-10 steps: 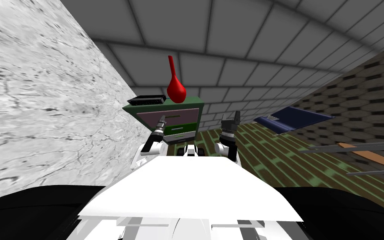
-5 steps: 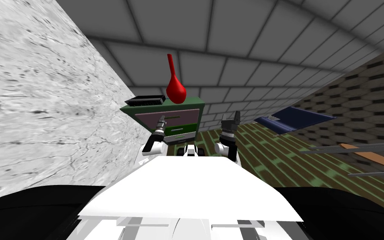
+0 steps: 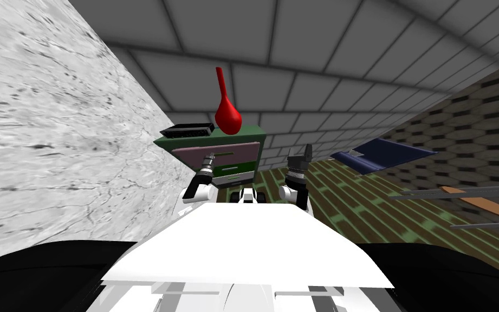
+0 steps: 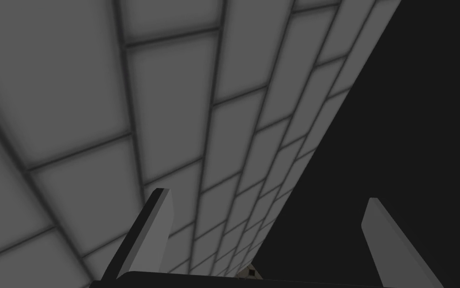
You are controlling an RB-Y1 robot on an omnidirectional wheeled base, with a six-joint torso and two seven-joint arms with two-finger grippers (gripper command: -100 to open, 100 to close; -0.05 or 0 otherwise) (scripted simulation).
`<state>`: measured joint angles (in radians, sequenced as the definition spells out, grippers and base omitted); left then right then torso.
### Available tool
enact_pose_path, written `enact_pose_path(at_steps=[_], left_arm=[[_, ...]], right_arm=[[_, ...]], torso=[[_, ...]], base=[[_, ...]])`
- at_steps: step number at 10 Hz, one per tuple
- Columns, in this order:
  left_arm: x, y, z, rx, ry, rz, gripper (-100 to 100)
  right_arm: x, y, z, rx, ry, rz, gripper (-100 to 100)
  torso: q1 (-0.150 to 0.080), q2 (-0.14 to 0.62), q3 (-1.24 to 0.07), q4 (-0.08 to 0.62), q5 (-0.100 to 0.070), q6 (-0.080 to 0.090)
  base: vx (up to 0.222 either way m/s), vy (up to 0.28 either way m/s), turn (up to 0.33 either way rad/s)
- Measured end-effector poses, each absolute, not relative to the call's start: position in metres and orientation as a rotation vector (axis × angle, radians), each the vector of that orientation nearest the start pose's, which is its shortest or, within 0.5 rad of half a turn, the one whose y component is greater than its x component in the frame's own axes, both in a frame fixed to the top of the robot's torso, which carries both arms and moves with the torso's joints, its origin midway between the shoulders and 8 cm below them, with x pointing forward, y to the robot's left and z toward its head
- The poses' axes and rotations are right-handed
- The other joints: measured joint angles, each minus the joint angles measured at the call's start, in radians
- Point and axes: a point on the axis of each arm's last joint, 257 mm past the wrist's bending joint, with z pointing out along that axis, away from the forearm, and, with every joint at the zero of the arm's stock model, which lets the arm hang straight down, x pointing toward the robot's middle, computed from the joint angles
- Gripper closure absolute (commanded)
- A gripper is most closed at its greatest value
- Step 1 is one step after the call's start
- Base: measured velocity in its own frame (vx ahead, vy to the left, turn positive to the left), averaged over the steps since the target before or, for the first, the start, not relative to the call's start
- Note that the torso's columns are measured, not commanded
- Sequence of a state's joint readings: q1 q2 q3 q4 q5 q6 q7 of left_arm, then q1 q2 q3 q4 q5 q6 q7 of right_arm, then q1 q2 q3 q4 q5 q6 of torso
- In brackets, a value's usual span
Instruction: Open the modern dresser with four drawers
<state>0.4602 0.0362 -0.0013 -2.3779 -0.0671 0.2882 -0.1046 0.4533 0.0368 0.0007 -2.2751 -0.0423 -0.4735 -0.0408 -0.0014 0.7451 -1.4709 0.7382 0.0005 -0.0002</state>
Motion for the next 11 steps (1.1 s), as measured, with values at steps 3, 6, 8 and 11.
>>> enact_pose_path(at_steps=[3, 6, 8, 11], left_arm=[[0.407, 0.292, -0.097, -1.058, 1.157, -0.952, 100], [0.405, 0.290, -0.097, -1.059, 1.161, -0.953, 100], [0.403, 0.290, -0.089, -1.056, 1.159, -0.957, -100], [0.399, 0.289, -0.071, -1.061, 1.159, -0.952, -100]], right_arm=[[0.351, -0.283, 0.033, 0.716, 0.533, 1.387, 0], [0.351, -0.283, 0.033, 0.716, 0.533, 1.387, 0], [0.351, -0.283, 0.033, 0.717, 0.533, 1.387, 0], [0.351, -0.284, 0.033, 0.716, 0.534, 1.387, 0]], torso=[[0.001, -0.005, -0.004, 0.002, -0.002, -0.001], [-0.001, -0.005, -0.004, 0.000, -0.001, 0.001], [0.002, -0.011, -0.007, -0.001, -0.001, 0.000], [0.002, -0.011, -0.008, -0.001, -0.001, 0.000]], base=[[-0.167, -0.048, 0.011], [-0.177, -0.040, 0.021], [-0.031, -0.001, -0.010], [0.043, 0.014, -0.009]])
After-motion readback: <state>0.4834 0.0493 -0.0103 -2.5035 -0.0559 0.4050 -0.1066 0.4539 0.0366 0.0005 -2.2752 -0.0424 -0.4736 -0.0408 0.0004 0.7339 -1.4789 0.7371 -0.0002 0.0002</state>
